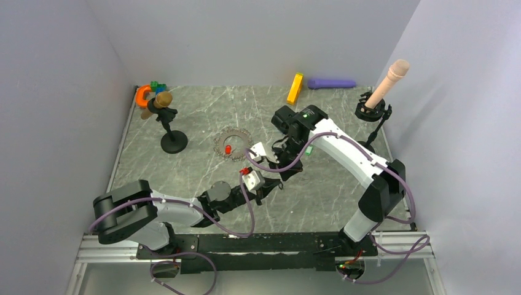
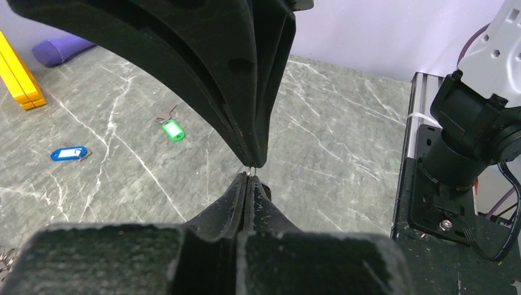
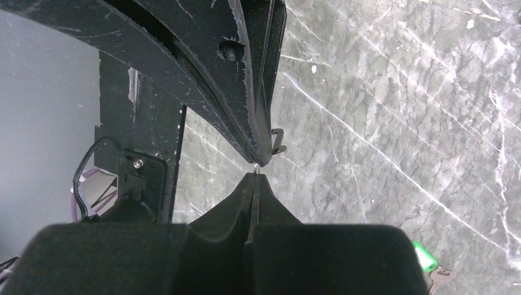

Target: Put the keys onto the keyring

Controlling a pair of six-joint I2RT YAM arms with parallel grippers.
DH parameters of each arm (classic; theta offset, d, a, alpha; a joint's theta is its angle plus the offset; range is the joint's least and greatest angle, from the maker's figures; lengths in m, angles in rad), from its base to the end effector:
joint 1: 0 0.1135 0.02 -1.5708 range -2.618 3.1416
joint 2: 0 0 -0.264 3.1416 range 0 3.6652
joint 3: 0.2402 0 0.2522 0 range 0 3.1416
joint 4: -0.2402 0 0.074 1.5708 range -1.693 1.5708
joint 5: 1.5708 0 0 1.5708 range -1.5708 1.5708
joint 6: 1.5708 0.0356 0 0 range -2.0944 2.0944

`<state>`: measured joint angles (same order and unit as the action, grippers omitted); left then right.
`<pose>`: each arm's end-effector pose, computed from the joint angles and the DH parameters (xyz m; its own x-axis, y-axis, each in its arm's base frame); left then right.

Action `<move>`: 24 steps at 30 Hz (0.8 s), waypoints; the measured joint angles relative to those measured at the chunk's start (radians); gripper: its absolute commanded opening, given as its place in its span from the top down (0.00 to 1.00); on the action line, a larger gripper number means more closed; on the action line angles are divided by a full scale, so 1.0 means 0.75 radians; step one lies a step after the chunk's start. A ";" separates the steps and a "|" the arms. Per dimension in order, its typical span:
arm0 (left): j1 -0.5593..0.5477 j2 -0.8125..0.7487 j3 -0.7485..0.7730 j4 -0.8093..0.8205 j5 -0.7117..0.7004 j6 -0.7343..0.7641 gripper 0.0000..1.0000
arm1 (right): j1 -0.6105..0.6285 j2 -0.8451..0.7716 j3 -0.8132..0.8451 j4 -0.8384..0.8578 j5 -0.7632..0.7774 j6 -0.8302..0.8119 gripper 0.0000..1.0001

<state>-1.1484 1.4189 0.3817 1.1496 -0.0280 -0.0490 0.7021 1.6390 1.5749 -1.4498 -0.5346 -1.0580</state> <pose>0.1096 -0.2415 0.2064 0.0018 -0.1235 -0.9923 0.9015 0.4296 -0.0518 0.2114 0.2026 0.3166 0.1295 -0.8725 -0.4711 -0.9477 -0.2487 0.2000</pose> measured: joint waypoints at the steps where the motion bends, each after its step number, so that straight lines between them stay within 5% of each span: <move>1: 0.000 0.000 0.000 0.003 -0.001 -0.001 1.00 | 0.000 -0.003 0.000 0.000 0.001 0.001 1.00; 3: -0.001 0.000 0.000 0.009 -0.001 -0.002 1.00 | 0.001 -0.010 0.000 0.001 0.000 0.002 0.98; 9: -0.001 0.000 -0.008 0.054 -0.008 -0.024 1.00 | 0.001 -0.039 -0.024 0.039 -0.033 0.031 0.56; 19: -0.001 -0.005 -0.153 0.281 -0.066 -0.039 1.00 | -0.052 -0.157 -0.043 0.172 -0.149 0.102 0.49; 24: 0.005 -0.005 -0.239 0.410 -0.091 -0.086 1.00 | -0.235 -0.326 -0.157 0.343 -0.366 0.120 0.51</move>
<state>-1.1450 1.4155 0.2024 1.4570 -0.0959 -0.1135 0.5255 1.3945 1.4570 -1.1923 -0.8089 -0.9684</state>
